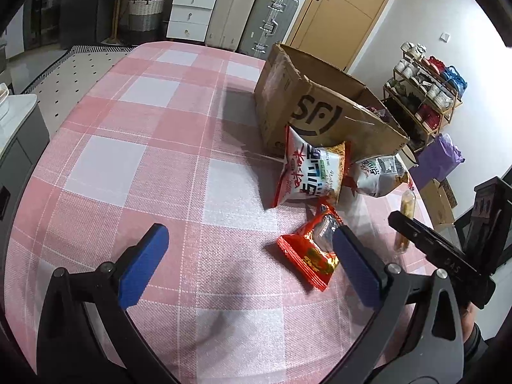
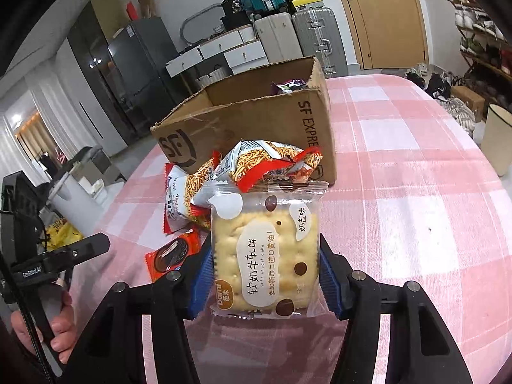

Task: Organize snacks
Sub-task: 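Grasp the cream cracker bag with the right gripper and lift it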

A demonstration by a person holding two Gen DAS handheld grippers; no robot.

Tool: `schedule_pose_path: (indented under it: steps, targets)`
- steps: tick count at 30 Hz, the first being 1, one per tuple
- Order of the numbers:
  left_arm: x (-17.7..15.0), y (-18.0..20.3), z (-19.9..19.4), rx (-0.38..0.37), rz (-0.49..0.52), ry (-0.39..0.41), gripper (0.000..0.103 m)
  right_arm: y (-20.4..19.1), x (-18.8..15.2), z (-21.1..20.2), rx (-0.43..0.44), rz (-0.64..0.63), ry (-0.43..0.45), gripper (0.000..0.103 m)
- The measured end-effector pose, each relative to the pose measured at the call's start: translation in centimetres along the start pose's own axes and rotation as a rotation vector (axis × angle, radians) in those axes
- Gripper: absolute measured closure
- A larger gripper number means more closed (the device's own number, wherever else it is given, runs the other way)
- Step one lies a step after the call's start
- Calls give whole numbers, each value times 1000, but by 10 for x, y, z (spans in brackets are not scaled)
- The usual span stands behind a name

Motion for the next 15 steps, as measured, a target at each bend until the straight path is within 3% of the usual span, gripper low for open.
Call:
schedule_pose_path:
  steps: [15]
  targets:
    - [-6,15,8,18,48,-47,1,6,-19,-39,104,35,37,45]
Point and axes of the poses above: each gripper's, at about its wrist camera, not at the fingertips, and z roughly the way its jaws point, y to its right, x to its top, the point moved 6 cm from there along z, roughly the way its jaws point, and after that the axes turned 2 degrees about z, right-handed, at the moved point
